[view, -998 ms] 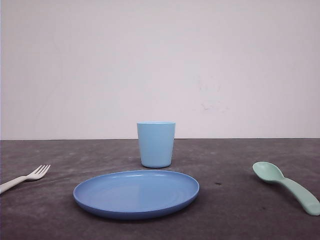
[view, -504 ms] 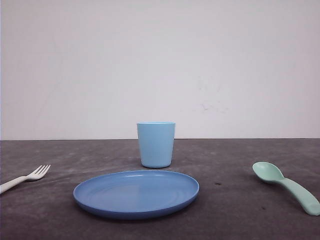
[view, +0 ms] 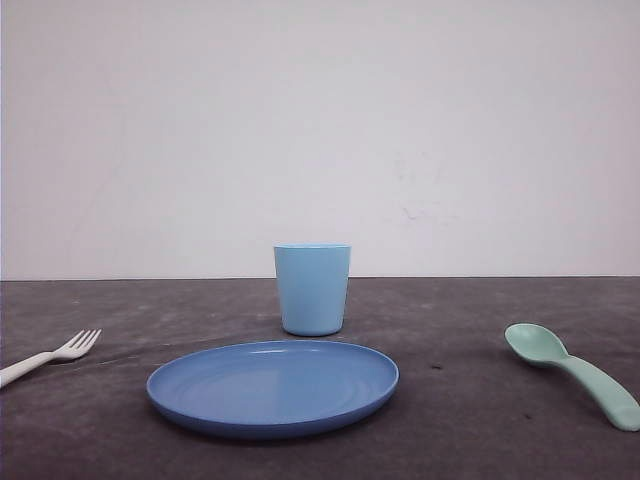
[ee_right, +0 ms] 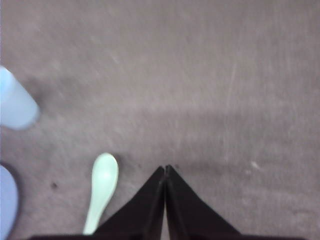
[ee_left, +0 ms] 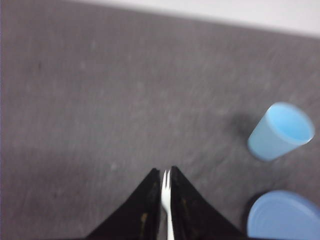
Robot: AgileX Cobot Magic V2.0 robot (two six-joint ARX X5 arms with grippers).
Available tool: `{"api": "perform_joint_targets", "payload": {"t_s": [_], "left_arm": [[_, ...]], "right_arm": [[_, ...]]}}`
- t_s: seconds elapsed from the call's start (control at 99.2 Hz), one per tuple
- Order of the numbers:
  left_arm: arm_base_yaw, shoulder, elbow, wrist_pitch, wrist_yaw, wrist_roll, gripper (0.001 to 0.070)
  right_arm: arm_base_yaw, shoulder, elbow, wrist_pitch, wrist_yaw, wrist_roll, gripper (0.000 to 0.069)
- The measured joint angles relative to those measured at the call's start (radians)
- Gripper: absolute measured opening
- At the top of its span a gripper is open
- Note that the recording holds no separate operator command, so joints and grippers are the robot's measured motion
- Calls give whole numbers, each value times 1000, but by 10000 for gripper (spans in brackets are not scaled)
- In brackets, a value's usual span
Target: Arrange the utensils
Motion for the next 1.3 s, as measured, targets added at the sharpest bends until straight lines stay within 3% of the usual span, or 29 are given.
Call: {"api": "perform_joint_targets", "payload": {"t_s": [0.151, 0.434, 0.484, 0.534, 0.635, 0.706, 0.837, 1.049, 1.301], "left_arm": [[0, 66, 0, -3, -64, 37, 12], [0, 84, 0, -14, -67, 56, 12], [0, 84, 0, -19, -68, 58, 27], [0, 84, 0, -22, -67, 58, 83], [0, 84, 0, -22, -67, 58, 308], [0, 84, 0, -22, -66, 58, 431], [0, 84, 0, -22, -66, 56, 505], [-19, 132, 0, -34, -13, 10, 514], [-116, 301, 0, -68, -10, -14, 514]], "right_arm": [[2, 81, 0, -6, 21, -25, 2], [2, 126, 0, -8, 21, -36, 23], [2, 126, 0, -7, 21, -40, 86], [2, 126, 0, -7, 20, -41, 198], [2, 126, 0, -7, 20, -41, 413], [2, 126, 0, -7, 19, -41, 529], [2, 126, 0, -7, 19, -41, 668], [2, 126, 0, -7, 19, -41, 679], [2, 126, 0, 2, 19, -41, 680]]}}
